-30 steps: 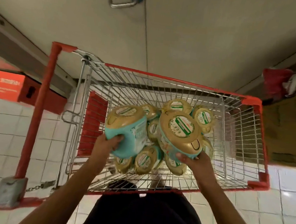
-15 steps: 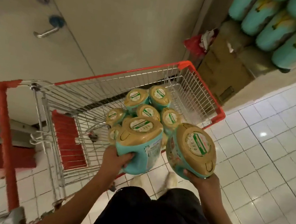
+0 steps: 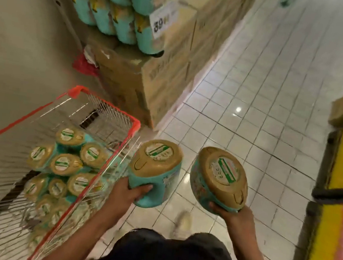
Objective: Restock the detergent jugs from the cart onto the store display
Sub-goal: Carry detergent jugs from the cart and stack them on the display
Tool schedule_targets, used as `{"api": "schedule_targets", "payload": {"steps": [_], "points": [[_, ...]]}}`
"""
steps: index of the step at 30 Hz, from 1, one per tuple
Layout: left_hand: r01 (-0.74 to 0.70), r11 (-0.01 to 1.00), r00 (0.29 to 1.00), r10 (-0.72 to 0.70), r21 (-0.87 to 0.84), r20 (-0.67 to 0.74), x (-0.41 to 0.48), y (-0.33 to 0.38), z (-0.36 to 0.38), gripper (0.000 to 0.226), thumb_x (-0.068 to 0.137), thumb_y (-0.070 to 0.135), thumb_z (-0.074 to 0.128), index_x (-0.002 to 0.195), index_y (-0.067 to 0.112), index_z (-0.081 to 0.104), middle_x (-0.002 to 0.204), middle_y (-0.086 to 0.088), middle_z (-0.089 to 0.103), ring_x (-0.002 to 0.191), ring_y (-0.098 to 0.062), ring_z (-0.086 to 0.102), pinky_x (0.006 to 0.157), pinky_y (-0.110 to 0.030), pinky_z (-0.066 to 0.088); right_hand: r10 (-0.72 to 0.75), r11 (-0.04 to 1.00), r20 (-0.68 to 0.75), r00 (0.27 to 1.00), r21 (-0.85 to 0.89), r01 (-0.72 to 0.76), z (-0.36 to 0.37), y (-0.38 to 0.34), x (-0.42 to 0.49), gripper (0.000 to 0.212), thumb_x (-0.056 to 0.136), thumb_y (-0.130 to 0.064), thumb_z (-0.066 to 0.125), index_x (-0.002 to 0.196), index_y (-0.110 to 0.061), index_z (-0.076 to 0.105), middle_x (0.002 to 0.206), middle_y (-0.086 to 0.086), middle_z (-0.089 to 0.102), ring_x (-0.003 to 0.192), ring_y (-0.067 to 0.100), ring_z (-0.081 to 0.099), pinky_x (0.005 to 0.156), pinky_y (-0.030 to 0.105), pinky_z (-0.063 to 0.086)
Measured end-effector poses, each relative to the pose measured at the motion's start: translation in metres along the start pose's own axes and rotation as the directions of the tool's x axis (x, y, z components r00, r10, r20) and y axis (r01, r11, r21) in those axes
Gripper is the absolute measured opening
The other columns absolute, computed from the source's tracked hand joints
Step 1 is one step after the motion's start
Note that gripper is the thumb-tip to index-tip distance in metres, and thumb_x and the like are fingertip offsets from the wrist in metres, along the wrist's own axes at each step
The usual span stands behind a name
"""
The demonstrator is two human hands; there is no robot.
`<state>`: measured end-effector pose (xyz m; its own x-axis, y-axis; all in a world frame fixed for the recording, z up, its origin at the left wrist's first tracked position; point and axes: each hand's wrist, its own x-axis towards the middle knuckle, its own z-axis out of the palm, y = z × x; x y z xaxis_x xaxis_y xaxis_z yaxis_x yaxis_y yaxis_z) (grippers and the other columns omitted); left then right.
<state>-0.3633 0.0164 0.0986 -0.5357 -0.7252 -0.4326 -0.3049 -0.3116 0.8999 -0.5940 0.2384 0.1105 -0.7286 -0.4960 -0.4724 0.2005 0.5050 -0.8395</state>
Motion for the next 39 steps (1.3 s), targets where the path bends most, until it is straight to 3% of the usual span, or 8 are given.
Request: {"api": "schedule_targets", "payload": {"steps": [3, 7, 14, 18, 28, 32, 36, 39], "points": [[-0.021, 1.000, 0.999, 0.021, 0.023, 0.030, 0.037, 0.024, 0.062, 0.038, 0.069, 0.031, 0.088, 0.103, 0.017, 0.079, 0.095, 0.003, 0.081, 0.086, -0.007, 0.075, 0.070, -0.017, 0.057, 0.007, 0.999, -0.065, 0.998, 0.032, -0.005, -0.059, -0.007, 0.033, 0.059, 0.044, -0.057, 0.092, 0.096, -0.033, 0.078, 0.089, -0.022, 0.079, 0.083, -0.005, 0.073, 0.067, 0.018, 0.053], [-0.055, 0.997, 0.995, 0.050, 0.062, 0.087, 0.085, 0.057, 0.126, 0.035, 0.072, 0.019, 0.092, 0.103, 0.014, 0.078, 0.092, 0.005, 0.081, 0.085, -0.004, 0.076, 0.069, -0.015, 0.055, -0.011, 0.998, -0.114, 0.993, 0.059, 0.018, -0.121, -0.020, 0.079, 0.064, 0.048, -0.062, 0.087, 0.104, -0.031, 0.078, 0.096, -0.020, 0.080, 0.089, -0.003, 0.073, 0.070, 0.016, 0.054], [-0.045, 0.995, 0.995, 0.037, 0.090, 0.089, 0.191, 0.095, 0.200, 0.037, 0.063, 0.051, 0.086, 0.080, 0.020, 0.075, 0.068, -0.003, 0.066, 0.066, -0.014, 0.060, 0.064, -0.033, 0.049, -0.017, 0.994, -0.121, 0.992, 0.103, 0.029, -0.176, -0.046, 0.183, 0.058, 0.053, -0.048, 0.099, 0.105, -0.033, 0.077, 0.100, -0.017, 0.080, 0.095, 0.001, 0.074, 0.070, 0.016, 0.058], [-0.061, 0.996, 0.989, 0.052, 0.062, 0.137, 0.269, 0.123, 0.238, 0.043, 0.066, 0.051, 0.088, 0.103, 0.030, 0.080, 0.096, -0.006, 0.081, 0.089, -0.015, 0.076, 0.071, -0.025, 0.059, -0.032, 0.993, -0.109, 0.994, 0.106, 0.043, -0.197, -0.080, 0.262, 0.060, 0.052, -0.055, 0.091, 0.106, -0.032, 0.078, 0.101, -0.014, 0.081, 0.095, 0.000, 0.074, 0.073, 0.012, 0.057], [-0.113, 0.993, 0.990, 0.115, -0.018, 0.082, 0.448, 0.246, 0.323, 0.038, 0.072, 0.043, 0.087, 0.108, 0.033, 0.080, 0.106, -0.002, 0.081, 0.099, -0.017, 0.077, 0.076, -0.021, 0.059, -0.083, 0.996, -0.074, 0.994, 0.030, 0.086, -0.262, -0.208, 0.469, 0.051, 0.055, -0.048, 0.094, 0.102, -0.034, 0.080, 0.101, -0.013, 0.081, 0.096, 0.004, 0.075, 0.075, 0.017, 0.058], [-0.123, 0.991, 0.992, 0.123, -0.051, -0.007, 0.505, 0.278, 0.343, 0.044, 0.071, 0.042, 0.088, 0.112, 0.029, 0.079, 0.108, -0.003, 0.080, 0.102, -0.020, 0.076, 0.080, -0.025, 0.061, -0.136, 0.990, 0.043, 0.990, -0.016, 0.137, -0.274, -0.262, 0.558, 0.042, 0.057, -0.049, 0.098, 0.095, -0.045, 0.081, 0.098, -0.016, 0.081, 0.092, -0.002, 0.075, 0.073, 0.010, 0.055], [-0.165, 0.985, 0.980, 0.159, -0.049, -0.116, 0.550, 0.301, 0.359, 0.044, 0.076, 0.039, 0.086, 0.118, 0.032, 0.076, 0.115, 0.000, 0.079, 0.108, -0.017, 0.075, 0.083, -0.024, 0.061, -0.180, 0.977, 0.208, 0.962, -0.080, 0.200, -0.272, -0.314, 0.658, 0.042, 0.061, -0.043, 0.091, 0.100, -0.033, 0.079, 0.096, -0.019, 0.080, 0.091, -0.003, 0.074, 0.071, 0.008, 0.053], [-0.181, 0.977, 0.942, 0.140, -0.109, -0.306, 0.568, 0.315, 0.366, 0.045, 0.073, 0.041, 0.086, 0.117, 0.036, 0.076, 0.116, 0.002, 0.079, 0.108, -0.016, 0.074, 0.083, -0.025, 0.060, -0.180, 0.962, 0.371, 0.911, -0.128, 0.242, -0.257, -0.360, 0.731, 0.051, 0.060, -0.043, 0.091, 0.106, -0.023, 0.080, 0.099, -0.014, 0.081, 0.093, 0.000, 0.075, 0.074, 0.010, 0.055]]}}
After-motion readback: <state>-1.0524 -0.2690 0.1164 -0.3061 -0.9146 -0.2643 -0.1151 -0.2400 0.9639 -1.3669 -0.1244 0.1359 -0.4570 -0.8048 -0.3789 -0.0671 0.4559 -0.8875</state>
